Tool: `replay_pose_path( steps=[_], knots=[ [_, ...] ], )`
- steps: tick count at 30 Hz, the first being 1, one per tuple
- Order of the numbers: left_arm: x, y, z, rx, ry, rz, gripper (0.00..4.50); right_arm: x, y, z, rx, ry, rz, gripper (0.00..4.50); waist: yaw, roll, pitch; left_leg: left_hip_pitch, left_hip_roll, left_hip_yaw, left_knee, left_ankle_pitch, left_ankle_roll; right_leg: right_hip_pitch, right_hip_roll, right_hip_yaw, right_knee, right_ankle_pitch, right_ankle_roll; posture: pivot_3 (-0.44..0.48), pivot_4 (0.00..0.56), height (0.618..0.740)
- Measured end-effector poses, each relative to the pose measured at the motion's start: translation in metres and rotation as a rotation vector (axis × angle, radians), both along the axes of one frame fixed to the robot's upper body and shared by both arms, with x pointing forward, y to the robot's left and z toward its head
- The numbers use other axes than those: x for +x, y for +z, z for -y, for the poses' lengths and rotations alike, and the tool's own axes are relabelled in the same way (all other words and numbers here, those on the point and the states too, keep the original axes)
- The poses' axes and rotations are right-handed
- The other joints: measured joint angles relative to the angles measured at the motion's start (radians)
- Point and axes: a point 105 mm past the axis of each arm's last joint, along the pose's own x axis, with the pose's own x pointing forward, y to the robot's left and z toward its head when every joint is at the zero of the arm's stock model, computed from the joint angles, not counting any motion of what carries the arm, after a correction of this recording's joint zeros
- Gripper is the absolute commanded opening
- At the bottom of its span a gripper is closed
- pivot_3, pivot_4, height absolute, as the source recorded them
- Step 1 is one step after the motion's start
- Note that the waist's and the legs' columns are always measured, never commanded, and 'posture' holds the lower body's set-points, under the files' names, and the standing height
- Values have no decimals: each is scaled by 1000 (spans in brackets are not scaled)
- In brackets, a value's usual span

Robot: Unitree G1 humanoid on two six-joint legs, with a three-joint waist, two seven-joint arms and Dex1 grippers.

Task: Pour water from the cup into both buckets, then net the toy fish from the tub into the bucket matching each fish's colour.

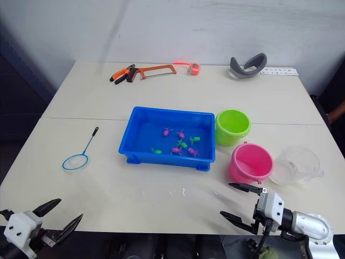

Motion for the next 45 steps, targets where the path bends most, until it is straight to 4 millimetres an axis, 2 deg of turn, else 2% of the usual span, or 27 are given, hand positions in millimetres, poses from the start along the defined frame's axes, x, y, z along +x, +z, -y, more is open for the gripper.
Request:
replay_pose_path(
  steps=[2, 4, 6, 8, 14, 19, 23, 27, 30, 33, 35, 45],
  knots=[
    [1, 1, 2, -25, -3, -4, 4473, -2, -1, 1, 3, -10, -13, 4500, 0, 0, 0, 0, 0, 0, 0, 0, 0, 0, 0, 0, 0, 0, 0, 0, 150, 740],
    [12, 18, 34, -178, -127, -8, 4473, -16, 3, 2, 30, -73, -51, 4500, 17, 2, 1, -2, -1, -4, 0, 0, 0, 0, -1, 1, 0, 0, 0, 0, 150, 740],
    [19, 37, 79, -291, -335, -7, 4473, -23, 11, 3, 62, -146, -54, 4500, 24, 3, 0, -1, -1, -3, 0, 0, -3, 1, 0, 5, -1, 0, 0, 0, 150, 740],
    [27, 51, 102, -333, -460, 10, 4473, -24, 18, 8, 84, -225, -39, 4500, 21, 3, -1, 0, -1, -3, 1, 0, -5, 1, 0, 6, 1, 0, 0, 0, 150, 740],
    [57, 82, 144, -392, -695, 76, 4473, -51, 25, 32, 133, -527, -54, 4500, 19, 16, -9, 1, -1, -1, 0, 3, -3, 0, 3, 6, 5, 0, 0, 0, 150, 740],
    [69, 96, 172, -402, -853, 85, 4473, -82, 22, 63, 222, -910, -60, 4500, 19, 18, -11, 2, -2, 0, -1, 2, -7, 0, 3, 8, 6, 0, 0, 0, 150, 740],
    [71, 102, 185, -399, -926, 89, 4473, -86, 21, 82, 291, -1141, -37, 4500, -7, 17, -12, 4, -1, 1, -2, 1, -10, -1, 4, 11, 7, 0, 0, 0, 150, 740],
    [74, 105, 191, -402, -942, 94, 4473, -68, 20, 102, 383, -1314, -13, 4500, -11, 18, -12, 3, -1, 1, -3, 2, -9, -2, 4, 11, 7, -1, -1, 0, 150, 740],
    [75, 106, 193, -401, -940, 93, 4473, -54, 22, 127, 422, -1435, 6, 4500, -10, 18, -12, 3, -1, 1, -3, 4, -6, -2, 4, 11, 7, -1, -1, 0, 150, 740],
    [75, 105, 194, -405, -926, 81, 4473, -37, 19, 161, 472, -1555, 10, 4500, -10, 19, -13, 3, -2, 1, -2, 5, -4, -2, 3, 10, 7, -1, -1, 0, 150, 740],
    [75, 105, 194, -403, -922, 78, 4473, -27, 17, 175, 486, -1586, 0, 4500, -7, 19, -13, 3, -2, 1, -2, 5, -4, -2, 3, 10, 8, -1, -1, 0, 150, 740],
    [77, 106, 194, -381, -911, 92, 4473, -7, -9, 197, 442, -1617, -89, 4500, -1, 22, -14, 2, -3, 2, -2, 7, -2, -2, 3, 10, 8, -1, -1, 0, 150, 740]
  ],
)
